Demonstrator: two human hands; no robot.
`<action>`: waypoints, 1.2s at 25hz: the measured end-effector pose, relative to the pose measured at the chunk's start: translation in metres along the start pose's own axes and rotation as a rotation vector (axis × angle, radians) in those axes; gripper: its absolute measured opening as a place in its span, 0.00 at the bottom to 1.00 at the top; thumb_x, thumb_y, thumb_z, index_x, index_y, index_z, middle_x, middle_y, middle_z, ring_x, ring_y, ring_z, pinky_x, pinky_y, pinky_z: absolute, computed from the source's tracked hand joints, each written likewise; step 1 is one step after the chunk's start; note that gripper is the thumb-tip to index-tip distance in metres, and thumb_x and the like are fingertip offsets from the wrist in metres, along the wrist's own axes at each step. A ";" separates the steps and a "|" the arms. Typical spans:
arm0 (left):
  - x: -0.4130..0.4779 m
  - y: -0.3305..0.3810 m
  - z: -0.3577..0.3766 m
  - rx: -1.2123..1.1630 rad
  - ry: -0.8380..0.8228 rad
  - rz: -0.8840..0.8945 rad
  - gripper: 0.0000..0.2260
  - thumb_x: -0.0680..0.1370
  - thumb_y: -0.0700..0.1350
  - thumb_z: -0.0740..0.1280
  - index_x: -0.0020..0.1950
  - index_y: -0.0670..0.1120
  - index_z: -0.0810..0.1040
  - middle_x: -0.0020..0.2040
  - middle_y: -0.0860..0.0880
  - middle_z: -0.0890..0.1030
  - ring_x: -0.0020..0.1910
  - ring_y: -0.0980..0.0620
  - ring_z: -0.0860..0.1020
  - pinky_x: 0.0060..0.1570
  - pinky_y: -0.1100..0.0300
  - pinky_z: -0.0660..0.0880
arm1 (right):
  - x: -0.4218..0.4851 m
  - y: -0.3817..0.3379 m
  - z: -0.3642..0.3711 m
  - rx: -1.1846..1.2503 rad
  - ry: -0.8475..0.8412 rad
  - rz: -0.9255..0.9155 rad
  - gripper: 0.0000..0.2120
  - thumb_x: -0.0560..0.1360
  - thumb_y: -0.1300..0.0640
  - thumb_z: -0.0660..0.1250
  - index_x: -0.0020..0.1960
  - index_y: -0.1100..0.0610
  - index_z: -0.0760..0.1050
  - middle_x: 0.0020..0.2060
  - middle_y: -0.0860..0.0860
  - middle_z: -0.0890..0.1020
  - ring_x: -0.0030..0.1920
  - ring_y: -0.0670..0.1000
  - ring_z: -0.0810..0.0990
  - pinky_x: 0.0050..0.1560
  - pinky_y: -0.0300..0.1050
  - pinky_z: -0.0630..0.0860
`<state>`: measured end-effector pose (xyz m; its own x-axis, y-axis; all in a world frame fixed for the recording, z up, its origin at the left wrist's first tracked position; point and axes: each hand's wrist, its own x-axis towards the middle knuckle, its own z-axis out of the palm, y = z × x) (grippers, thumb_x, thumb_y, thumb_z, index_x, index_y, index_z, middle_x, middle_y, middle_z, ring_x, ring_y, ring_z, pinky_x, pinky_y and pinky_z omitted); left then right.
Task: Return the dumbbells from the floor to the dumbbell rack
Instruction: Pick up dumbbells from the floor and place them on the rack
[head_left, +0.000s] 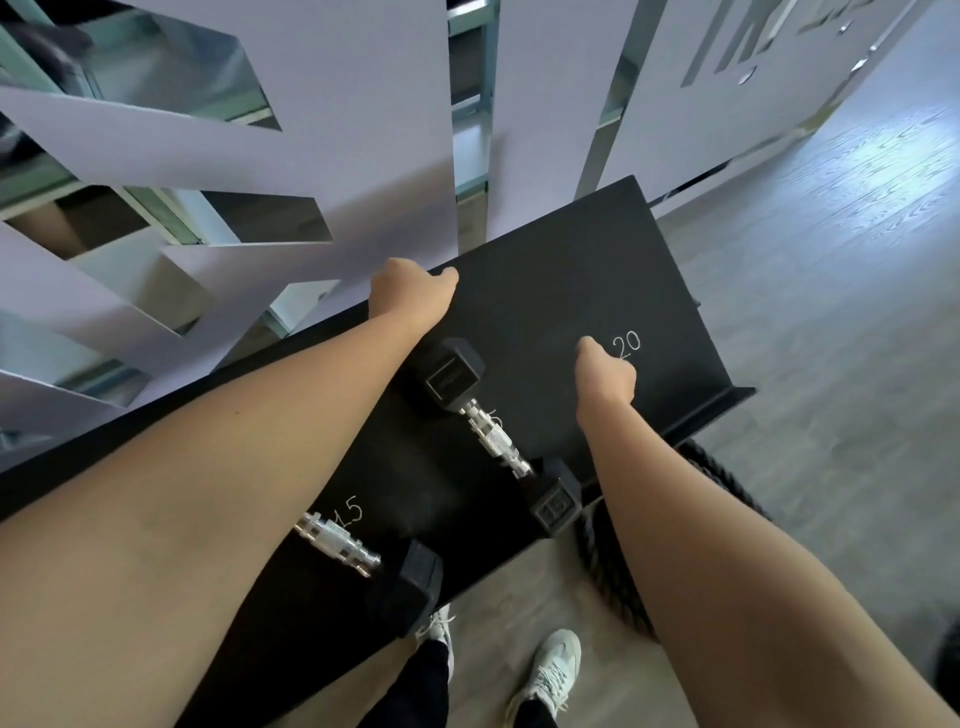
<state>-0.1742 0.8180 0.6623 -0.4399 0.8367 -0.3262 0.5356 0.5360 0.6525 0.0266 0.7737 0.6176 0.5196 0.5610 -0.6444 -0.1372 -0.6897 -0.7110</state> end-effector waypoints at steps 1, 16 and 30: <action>-0.006 0.006 -0.002 -0.004 0.002 0.026 0.13 0.74 0.53 0.68 0.41 0.43 0.76 0.37 0.48 0.79 0.31 0.54 0.75 0.26 0.63 0.65 | -0.003 -0.010 -0.006 0.011 -0.013 -0.020 0.13 0.71 0.53 0.65 0.32 0.57 0.66 0.32 0.50 0.73 0.32 0.51 0.70 0.37 0.45 0.69; -0.201 0.070 -0.100 -0.042 0.267 0.255 0.20 0.76 0.60 0.66 0.38 0.42 0.77 0.36 0.47 0.78 0.40 0.46 0.78 0.31 0.61 0.67 | -0.134 -0.120 -0.117 0.000 -0.363 -0.442 0.08 0.69 0.53 0.64 0.35 0.55 0.69 0.32 0.51 0.72 0.30 0.52 0.67 0.27 0.40 0.61; -0.418 -0.160 -0.329 0.027 0.797 0.471 0.28 0.73 0.65 0.65 0.62 0.45 0.77 0.59 0.44 0.79 0.56 0.48 0.76 0.52 0.53 0.74 | -0.442 -0.011 -0.096 -0.453 -0.469 -1.512 0.24 0.75 0.47 0.66 0.69 0.52 0.70 0.67 0.54 0.75 0.67 0.56 0.70 0.61 0.50 0.69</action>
<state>-0.3129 0.3453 0.9191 -0.5330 0.6499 0.5418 0.7971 0.1708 0.5792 -0.1209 0.4895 0.9371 -0.3516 0.8312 0.4306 0.5123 0.5558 -0.6547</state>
